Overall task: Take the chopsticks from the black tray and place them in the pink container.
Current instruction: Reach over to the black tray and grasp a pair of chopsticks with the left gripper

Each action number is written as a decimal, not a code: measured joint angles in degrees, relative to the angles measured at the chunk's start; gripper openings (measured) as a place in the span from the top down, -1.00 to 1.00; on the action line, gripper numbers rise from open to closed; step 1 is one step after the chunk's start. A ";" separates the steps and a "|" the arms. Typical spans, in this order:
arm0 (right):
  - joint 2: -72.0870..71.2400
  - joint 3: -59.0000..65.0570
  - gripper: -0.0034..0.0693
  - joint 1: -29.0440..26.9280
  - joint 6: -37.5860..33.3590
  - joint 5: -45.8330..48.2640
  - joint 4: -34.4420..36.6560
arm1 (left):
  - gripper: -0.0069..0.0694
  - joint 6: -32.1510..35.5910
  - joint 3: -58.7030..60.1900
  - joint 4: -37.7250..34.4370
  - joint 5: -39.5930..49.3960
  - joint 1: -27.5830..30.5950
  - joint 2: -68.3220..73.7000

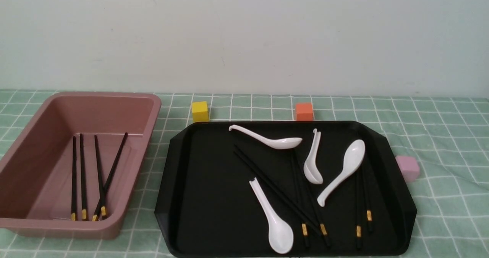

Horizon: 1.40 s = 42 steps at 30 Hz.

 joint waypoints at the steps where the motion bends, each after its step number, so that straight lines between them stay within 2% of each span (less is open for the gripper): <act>1: 0.00 0.00 0.25 0.00 0.00 0.00 0.00 | 0.85 2.36 -2.98 1.95 1.19 0.00 0.16; 3: 0.00 0.00 0.25 0.00 0.00 0.00 0.00 | 0.85 7.89 -9.52 5.98 4.91 0.00 3.00; 4: 0.00 0.00 0.25 0.00 0.00 0.00 0.00 | 0.85 8.47 -10.23 6.39 5.39 0.00 3.49; 6: 0.00 0.00 0.25 0.00 0.00 0.00 0.00 | 0.85 16.71 -19.67 12.36 15.57 0.00 12.96; 7: 0.00 0.00 0.25 0.00 0.00 0.00 0.00 | 0.85 18.21 -22.60 14.27 18.70 0.00 16.72; 8: 0.00 0.00 0.25 0.00 0.00 0.00 0.00 | 0.85 21.09 -26.89 17.06 26.95 0.00 22.91; 9: 0.00 0.00 0.25 0.00 0.00 0.00 0.00 | 0.85 21.09 -27.59 17.51 26.95 0.00 23.99; 11: 0.00 0.00 0.25 0.00 0.00 0.00 0.00 | 0.85 25.12 -35.67 22.84 42.53 0.00 37.90; 14: 0.00 0.00 0.25 0.00 0.00 0.00 0.00 | 0.85 31.54 -44.88 27.82 59.18 -0.15 55.91; 17: 0.00 0.00 0.25 0.00 0.00 0.00 0.00 | 0.85 34.45 -50.08 29.14 64.43 -2.03 66.90; 20: 0.00 0.00 0.25 0.00 0.00 0.00 0.00 | 0.85 30.67 -55.73 30.67 62.19 -10.25 76.61; 21: 0.00 0.00 0.25 0.00 0.00 0.00 0.00 | 0.85 26.62 -58.21 31.43 59.74 -14.44 79.37; 27: 0.00 0.00 0.25 0.00 0.00 0.00 0.00 | 0.85 10.82 -67.03 34.98 51.30 -26.23 91.68; 31: 0.00 0.00 0.25 0.00 0.00 0.00 0.00 | 0.81 6.70 -74.60 35.88 51.45 -29.94 101.45; 34: 0.00 0.00 0.25 0.00 0.00 0.00 0.00 | 0.72 5.99 -81.43 36.22 53.90 -31.37 109.34; 36: 0.00 0.00 0.25 0.00 0.00 0.00 0.00 | 0.58 5.52 -87.95 37.95 56.67 -32.28 115.56; 39: 0.00 0.00 0.25 0.00 0.00 0.00 0.00 | 0.48 3.64 -91.74 40.78 58.33 -32.67 118.26; 42: 0.00 0.00 0.25 0.00 0.00 0.00 0.00 | 0.31 -3.45 -95.00 46.43 60.59 -33.14 119.17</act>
